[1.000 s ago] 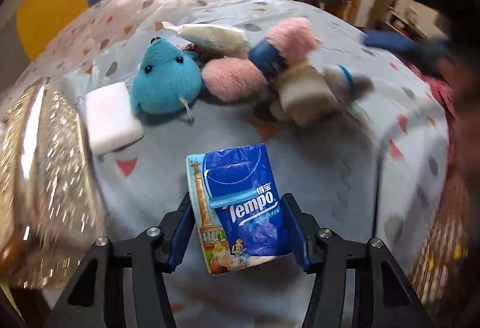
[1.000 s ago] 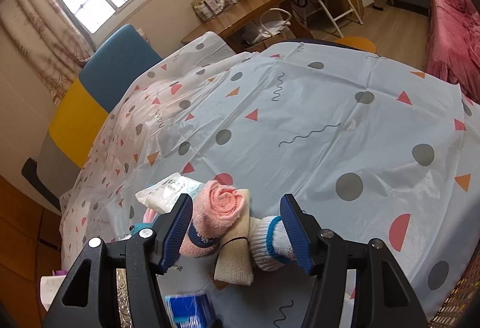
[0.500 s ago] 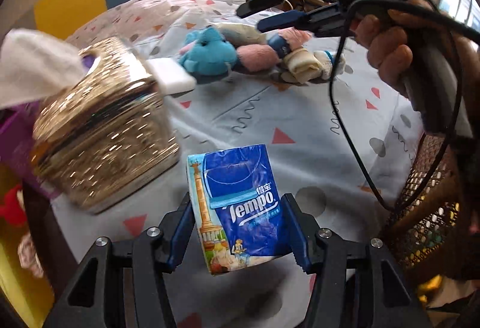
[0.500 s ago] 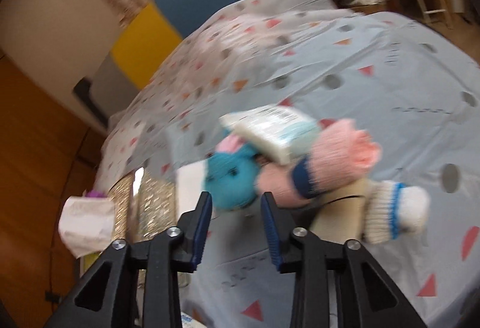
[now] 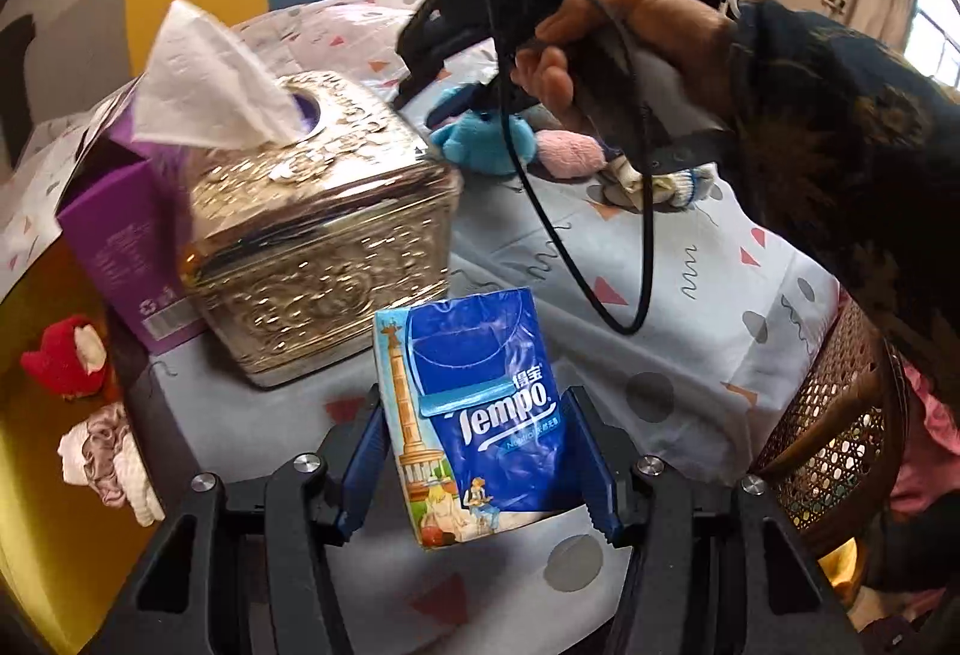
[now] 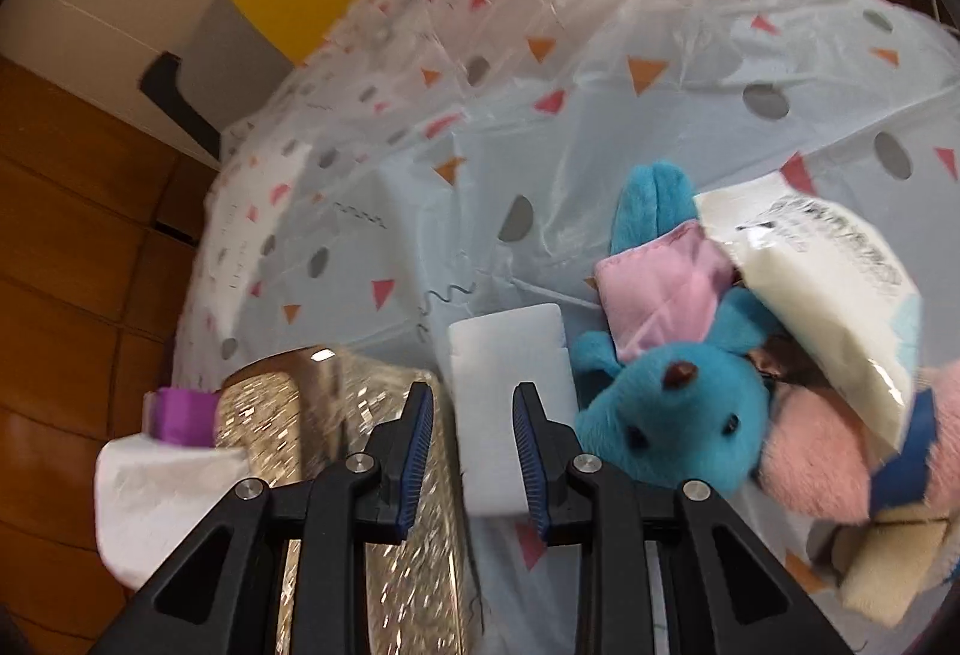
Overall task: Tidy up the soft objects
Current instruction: 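Hold Tempo pack in left gripper while right gripper reaches white sponge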
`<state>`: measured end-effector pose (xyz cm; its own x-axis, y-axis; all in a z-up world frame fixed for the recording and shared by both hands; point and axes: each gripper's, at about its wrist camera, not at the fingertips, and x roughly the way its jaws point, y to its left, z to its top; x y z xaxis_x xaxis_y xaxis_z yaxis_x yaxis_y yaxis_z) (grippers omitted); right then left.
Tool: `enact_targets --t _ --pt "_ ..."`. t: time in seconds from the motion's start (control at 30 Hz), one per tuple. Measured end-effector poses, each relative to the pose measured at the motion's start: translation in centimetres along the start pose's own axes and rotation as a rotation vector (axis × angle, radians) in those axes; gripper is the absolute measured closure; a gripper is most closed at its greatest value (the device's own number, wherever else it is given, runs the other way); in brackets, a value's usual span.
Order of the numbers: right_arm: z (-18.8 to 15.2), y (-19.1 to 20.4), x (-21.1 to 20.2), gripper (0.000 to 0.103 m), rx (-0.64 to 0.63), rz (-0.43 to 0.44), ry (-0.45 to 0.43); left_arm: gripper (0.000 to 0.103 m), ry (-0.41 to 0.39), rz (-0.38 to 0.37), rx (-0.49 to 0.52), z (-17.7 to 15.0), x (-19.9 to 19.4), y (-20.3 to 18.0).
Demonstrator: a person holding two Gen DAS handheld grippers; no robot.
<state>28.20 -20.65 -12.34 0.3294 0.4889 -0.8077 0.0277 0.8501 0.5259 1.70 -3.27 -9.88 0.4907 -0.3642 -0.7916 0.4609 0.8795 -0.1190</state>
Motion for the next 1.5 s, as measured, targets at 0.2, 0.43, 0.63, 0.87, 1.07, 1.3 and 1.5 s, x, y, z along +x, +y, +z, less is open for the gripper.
enact_targets --t 0.2,0.43,0.63,0.87,1.07,1.3,1.5 --pt "1.4 -1.4 2.2 0.076 0.043 -0.032 0.068 0.046 0.003 0.000 -0.044 -0.1 0.0 1.1" --pt "1.2 -2.8 0.5 0.066 0.015 -0.067 0.049 0.046 0.006 -0.016 -0.053 -0.2 0.1 1.5" --pt "1.3 -0.2 1.9 0.042 -0.068 -0.085 0.084 0.046 0.004 -0.005 -0.068 -0.1 0.0 1.9" --pt "2.0 1.0 3.7 0.039 -0.116 -0.123 0.136 0.046 0.009 0.004 -0.075 -0.2 0.0 2.1" --pt "1.9 0.0 4.0 0.041 -0.239 -0.336 0.212 0.045 0.002 0.004 -0.085 -0.2 0.0 2.1" --pt "1.3 -1.4 2.6 0.039 -0.206 -0.260 0.172 0.045 -0.001 0.002 -0.088 -0.2 0.0 2.2" --pt "-0.3 0.8 3.3 0.038 -0.322 -0.265 0.175 0.045 -0.003 0.008 -0.104 -0.2 -0.1 2.3"
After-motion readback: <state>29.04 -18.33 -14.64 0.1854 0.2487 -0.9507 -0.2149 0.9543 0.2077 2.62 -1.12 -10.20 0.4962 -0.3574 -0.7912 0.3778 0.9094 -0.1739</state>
